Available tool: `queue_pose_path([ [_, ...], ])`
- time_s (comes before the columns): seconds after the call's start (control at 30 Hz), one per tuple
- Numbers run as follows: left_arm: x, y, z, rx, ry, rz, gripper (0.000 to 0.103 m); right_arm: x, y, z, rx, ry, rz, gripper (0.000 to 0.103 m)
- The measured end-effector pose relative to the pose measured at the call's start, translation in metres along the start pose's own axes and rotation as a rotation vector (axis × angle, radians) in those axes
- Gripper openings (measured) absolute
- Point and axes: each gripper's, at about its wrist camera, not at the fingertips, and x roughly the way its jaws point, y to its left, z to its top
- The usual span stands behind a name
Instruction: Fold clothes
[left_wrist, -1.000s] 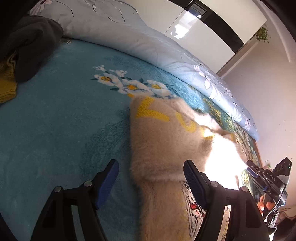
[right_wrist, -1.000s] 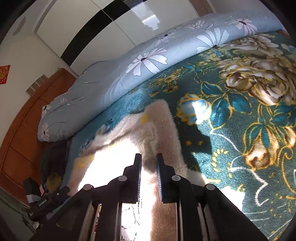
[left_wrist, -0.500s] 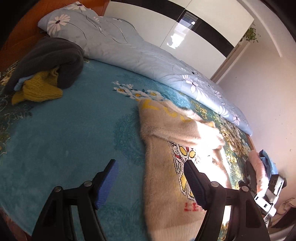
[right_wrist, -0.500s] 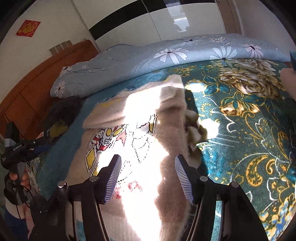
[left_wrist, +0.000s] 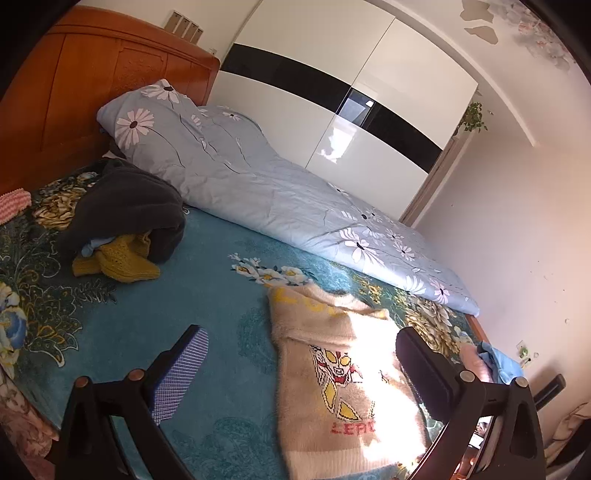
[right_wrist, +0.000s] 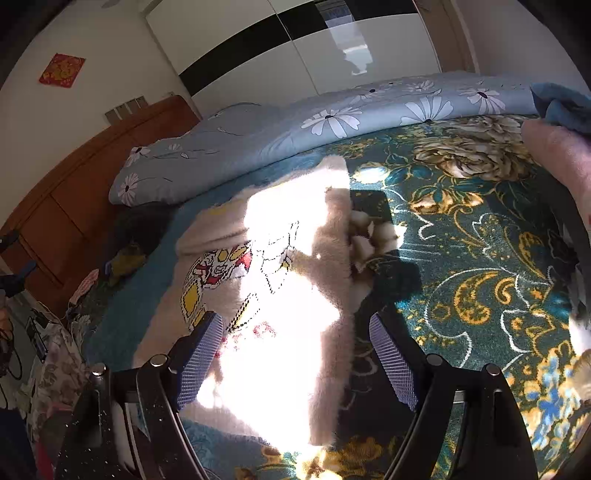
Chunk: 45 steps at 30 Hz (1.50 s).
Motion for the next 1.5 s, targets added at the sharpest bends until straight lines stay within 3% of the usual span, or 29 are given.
queue_pose_path([
  [0.13, 0.024, 0.003, -0.020, 0.013, 0.073, -0.019, 0.103, -0.008, 0.000, -0.006, -0.010, 0.003, 0.009, 0.083],
  [0.37, 0.099, 0.013, -0.103, 0.097, 0.233, 0.000, 0.103, -0.010, -0.010, -0.018, -0.014, 0.106, -0.040, 0.083],
  [0.47, 0.133, 0.009, -0.132, 0.107, 0.289, -0.039, 0.102, -0.010, -0.023, -0.018, -0.008, 0.149, -0.078, 0.083],
  [0.7, 0.168, 0.011, -0.177, 0.096, 0.366, -0.039, 0.102, 0.032, -0.031, -0.020, 0.041, 0.264, -0.060, 0.083],
  [0.8, 0.167, 0.011, -0.192, 0.109, 0.361, -0.024, 0.102, 0.053, -0.027, -0.021, 0.014, 0.307, -0.061, 0.083],
  [1.13, 0.163, -0.009, -0.211, 0.200, 0.322, 0.076, 0.102, 0.051, -0.036, -0.029, 0.029, 0.235, 0.018, 0.083],
  [1.33, 0.159, -0.010, -0.211, 0.136, 0.321, -0.050, 0.101, 0.048, -0.037, -0.031, 0.072, 0.205, 0.047, 0.080],
  [1.5, 0.158, -0.008, -0.212, 0.073, 0.341, -0.119, 0.090, 0.051, -0.036, -0.038, 0.128, 0.187, 0.113, 0.072],
])
